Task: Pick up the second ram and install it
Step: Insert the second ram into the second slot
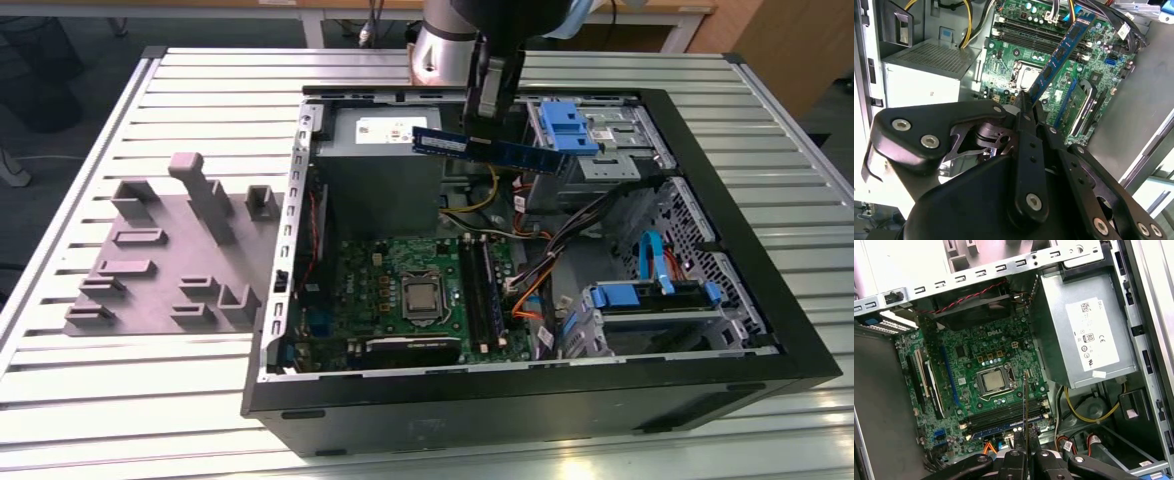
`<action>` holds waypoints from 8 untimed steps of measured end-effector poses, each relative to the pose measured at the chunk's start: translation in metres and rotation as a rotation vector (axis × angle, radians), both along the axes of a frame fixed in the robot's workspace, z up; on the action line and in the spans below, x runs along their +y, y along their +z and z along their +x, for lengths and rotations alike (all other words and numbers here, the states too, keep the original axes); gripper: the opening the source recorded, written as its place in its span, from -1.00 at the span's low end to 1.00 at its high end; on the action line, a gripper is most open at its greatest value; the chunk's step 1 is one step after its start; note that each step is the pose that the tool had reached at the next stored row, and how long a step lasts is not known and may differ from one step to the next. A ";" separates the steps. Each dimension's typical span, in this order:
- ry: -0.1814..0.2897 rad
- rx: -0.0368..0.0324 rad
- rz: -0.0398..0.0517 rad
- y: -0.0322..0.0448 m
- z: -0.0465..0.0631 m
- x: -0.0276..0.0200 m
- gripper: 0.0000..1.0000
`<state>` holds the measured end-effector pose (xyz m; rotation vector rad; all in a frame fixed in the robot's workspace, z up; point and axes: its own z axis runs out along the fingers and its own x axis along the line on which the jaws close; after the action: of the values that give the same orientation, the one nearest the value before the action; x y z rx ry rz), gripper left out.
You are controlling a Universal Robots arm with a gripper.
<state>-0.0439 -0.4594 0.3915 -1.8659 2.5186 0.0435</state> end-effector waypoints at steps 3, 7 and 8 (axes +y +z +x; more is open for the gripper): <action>-0.004 0.0000 0.0000 0.0000 0.000 0.0000 -0.73; -0.005 0.0000 0.0000 0.0000 0.000 0.0000 -0.73; -0.004 0.0000 0.0000 0.0000 0.000 0.0000 -0.73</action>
<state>-0.0439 -0.4594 0.3915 -1.8602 2.5227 0.0434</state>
